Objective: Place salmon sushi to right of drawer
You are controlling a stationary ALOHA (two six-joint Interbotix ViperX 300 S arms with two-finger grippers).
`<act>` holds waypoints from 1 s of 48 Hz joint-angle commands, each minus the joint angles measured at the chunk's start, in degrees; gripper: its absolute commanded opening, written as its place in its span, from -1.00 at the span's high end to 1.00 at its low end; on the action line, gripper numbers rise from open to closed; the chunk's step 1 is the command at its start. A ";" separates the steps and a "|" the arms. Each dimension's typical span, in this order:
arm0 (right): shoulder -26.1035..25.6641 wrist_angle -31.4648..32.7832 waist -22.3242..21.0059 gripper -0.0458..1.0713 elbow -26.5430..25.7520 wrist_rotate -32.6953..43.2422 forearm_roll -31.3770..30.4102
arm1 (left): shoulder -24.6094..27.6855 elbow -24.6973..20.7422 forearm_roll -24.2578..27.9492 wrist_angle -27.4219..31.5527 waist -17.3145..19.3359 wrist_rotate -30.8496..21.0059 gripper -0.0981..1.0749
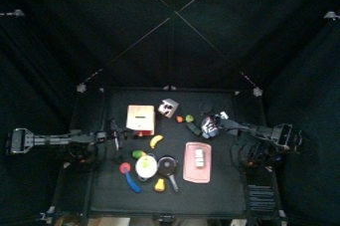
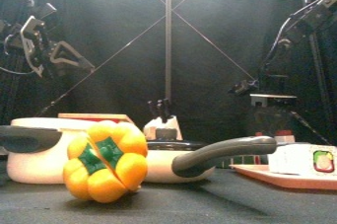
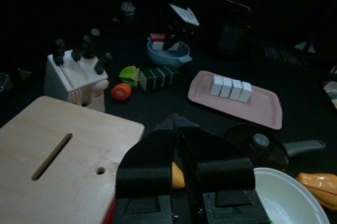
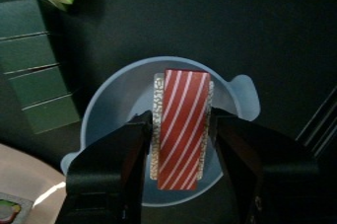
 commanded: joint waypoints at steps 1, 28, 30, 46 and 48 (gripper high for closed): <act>-2.20 -0.09 0.26 -0.42 -1.67 0.26 0.79 | 0.09 -0.62 0.00 -0.26 0.09 0.00 0.13; -0.97 -7.91 8.09 -0.42 -9.40 4.83 15.47 | 0.09 -0.53 0.00 -0.26 0.09 0.00 0.13; -0.26 -8.96 8.79 -0.42 -9.67 6.06 15.47 | 0.09 -0.53 0.00 -0.26 0.18 0.00 0.13; 6.59 -12.74 13.27 -0.42 -12.39 21.53 9.84 | 0.09 -0.44 0.00 -0.26 0.18 -0.09 0.13; 7.56 -12.74 13.71 -0.42 -13.01 23.64 8.35 | 0.09 -0.44 0.00 -0.26 0.09 0.00 0.13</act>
